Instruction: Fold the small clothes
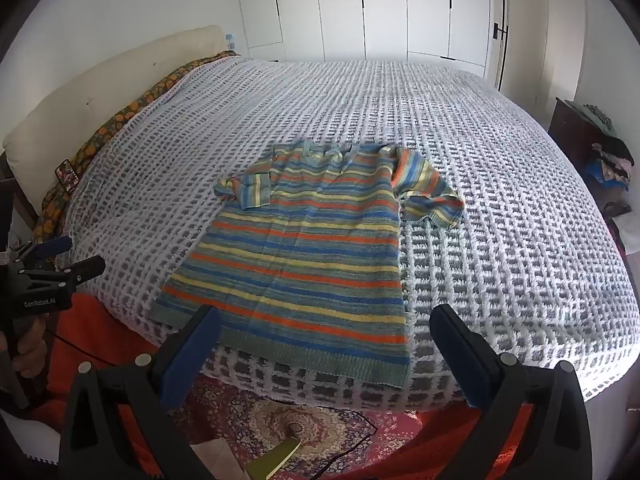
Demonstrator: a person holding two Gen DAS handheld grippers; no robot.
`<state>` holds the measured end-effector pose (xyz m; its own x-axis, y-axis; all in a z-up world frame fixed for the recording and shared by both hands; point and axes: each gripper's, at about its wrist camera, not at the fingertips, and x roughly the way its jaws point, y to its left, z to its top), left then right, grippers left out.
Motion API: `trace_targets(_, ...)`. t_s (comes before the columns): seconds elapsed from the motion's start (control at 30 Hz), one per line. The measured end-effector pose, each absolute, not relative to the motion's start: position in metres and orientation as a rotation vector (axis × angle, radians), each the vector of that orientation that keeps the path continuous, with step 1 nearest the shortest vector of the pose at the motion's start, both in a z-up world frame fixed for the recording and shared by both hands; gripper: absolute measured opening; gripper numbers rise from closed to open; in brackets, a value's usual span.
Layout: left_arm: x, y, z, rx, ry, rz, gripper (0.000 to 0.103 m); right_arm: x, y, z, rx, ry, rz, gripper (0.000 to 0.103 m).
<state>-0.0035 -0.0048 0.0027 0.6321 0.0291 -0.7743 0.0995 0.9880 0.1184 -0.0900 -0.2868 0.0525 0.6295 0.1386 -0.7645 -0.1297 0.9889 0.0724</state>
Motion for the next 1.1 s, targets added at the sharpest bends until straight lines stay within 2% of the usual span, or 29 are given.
trace_targets(0.23,-0.038,-0.035,-0.003,0.218,0.823,-0.034,0.102,-0.095,-0.283,0.05,0.012,0.864,0.166,0.103)
trace_targets(0.3,-0.002,-0.006,-0.002,0.161,0.899,-0.061,0.102,-0.098,-0.282,0.049,0.011,0.865,0.169,0.103)
trace_targets(1.1,-0.007,-0.017,-0.005,0.181,0.908,-0.093,0.102,-0.093,-0.279,0.043,0.035,0.882,0.184,0.103)
